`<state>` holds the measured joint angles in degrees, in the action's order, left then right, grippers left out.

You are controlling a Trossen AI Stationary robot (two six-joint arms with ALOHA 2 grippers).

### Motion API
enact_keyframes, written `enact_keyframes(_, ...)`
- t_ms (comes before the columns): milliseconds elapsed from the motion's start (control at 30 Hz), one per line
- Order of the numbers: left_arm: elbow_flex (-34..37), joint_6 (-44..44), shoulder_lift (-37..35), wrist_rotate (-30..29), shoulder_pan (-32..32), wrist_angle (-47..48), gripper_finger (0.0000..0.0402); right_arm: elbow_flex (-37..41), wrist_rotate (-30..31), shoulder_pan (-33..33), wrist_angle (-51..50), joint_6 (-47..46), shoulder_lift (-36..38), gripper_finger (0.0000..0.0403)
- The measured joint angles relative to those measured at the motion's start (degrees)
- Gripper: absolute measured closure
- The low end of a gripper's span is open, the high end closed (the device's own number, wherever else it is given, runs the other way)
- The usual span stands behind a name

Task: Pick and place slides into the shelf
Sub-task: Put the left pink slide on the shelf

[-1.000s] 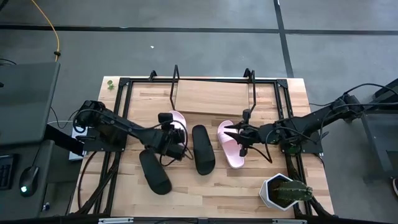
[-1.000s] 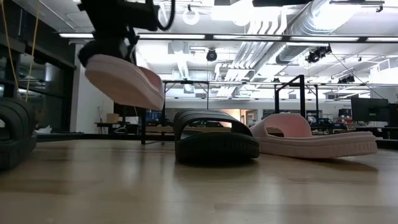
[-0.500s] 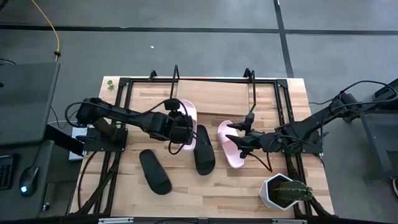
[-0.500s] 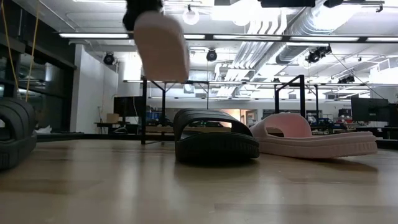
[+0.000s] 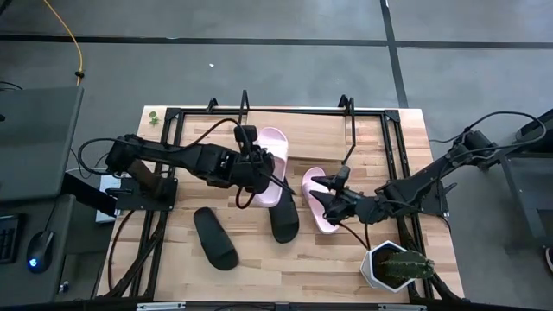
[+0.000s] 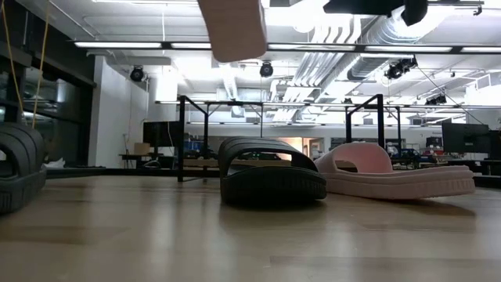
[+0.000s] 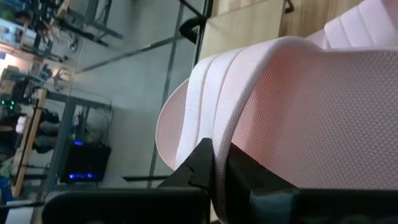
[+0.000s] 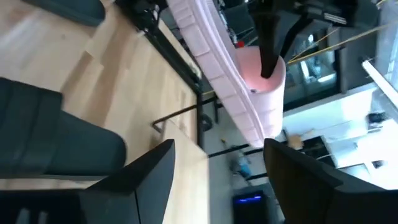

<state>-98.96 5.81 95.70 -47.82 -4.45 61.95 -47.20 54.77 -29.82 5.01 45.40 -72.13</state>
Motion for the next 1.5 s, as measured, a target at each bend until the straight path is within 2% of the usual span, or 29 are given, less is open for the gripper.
enact_keyframes(200, 0.0, 1.52, 0.02, 1.93, 2.55, -1.06, 0.0392, 0.0, 4.83, 0.0, 7.47, 6.33, -3.04, 0.0166)
enact_keyframes(333, 0.0, 1.67, 0.04, 3.58, 6.02, -1.1, 0.0384, 0.0, 5.2, -0.24, 10.58, 9.15, -4.83, 0.0166)
enact_keyframes(433, 0.0, 1.91, 0.04, 4.22, 8.47, -1.61, 0.0388, -1.72, 5.76, -0.24, 10.57, 9.16, -6.74, 0.0166)
enact_keyframes(600, 0.0, 3.93, 0.04, 9.16, 11.39, -4.7, 0.0398, -6.67, 8.23, -0.22, 10.25, 11.39, -11.91, 0.0166)
enact_keyframes(933, 0.0, 6.42, 0.04, 11.48, 11.56, -9.0, 0.0389, -17.78, 11.45, -0.46, 4.4, 13.5, -22.03, 0.0166)
enact_keyframes(1500, 0.01, 5.96, 0.09, 16.98, 11.56, -9.59, 0.0395, -19.93, 11.19, -0.08, 3.52, 13.64, -22.54, 0.0166)
